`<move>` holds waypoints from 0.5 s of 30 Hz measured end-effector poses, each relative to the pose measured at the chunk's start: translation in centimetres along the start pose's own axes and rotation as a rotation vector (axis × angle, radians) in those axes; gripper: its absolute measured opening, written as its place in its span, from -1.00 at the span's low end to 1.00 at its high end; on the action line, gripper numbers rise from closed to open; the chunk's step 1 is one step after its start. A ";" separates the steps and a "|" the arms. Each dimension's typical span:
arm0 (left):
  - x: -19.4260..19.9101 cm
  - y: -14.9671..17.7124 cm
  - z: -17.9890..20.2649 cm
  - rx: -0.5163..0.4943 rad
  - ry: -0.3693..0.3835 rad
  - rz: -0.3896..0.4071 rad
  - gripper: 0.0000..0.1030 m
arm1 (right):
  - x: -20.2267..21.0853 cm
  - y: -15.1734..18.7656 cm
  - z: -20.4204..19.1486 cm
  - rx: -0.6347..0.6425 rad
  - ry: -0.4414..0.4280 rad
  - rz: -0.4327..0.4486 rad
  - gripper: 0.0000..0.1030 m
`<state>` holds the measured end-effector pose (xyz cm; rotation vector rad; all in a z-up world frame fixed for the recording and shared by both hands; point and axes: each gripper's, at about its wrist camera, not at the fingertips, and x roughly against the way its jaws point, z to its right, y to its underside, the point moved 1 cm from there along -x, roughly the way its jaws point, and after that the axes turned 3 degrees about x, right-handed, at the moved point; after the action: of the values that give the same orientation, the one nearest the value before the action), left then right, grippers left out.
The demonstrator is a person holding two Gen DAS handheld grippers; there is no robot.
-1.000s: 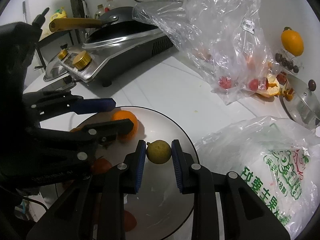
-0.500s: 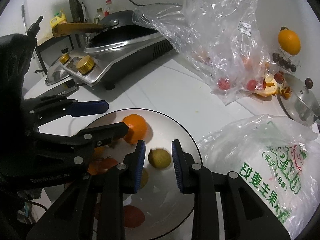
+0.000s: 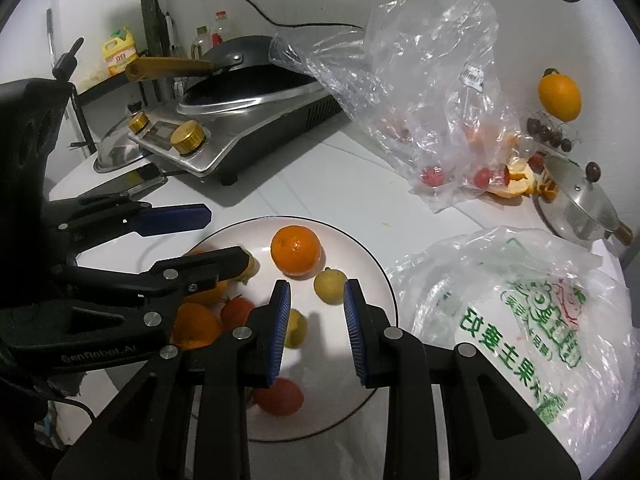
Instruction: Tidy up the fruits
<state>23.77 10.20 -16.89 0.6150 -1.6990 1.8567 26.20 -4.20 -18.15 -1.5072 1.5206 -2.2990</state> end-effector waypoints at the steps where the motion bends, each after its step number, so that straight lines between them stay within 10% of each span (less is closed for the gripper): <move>1: 0.2 0.1 0.1 -0.001 0.000 0.003 -0.01 | 0.4 0.2 -0.1 -0.001 0.004 0.004 -0.43; 15: 4.4 1.9 2.6 -0.022 0.013 0.048 -0.01 | 5.1 2.4 -1.2 -0.009 0.048 0.042 -0.43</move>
<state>19.14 7.88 -15.14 0.5571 -1.7378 1.8684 21.44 -6.99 -16.34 -1.4186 1.5599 -2.3247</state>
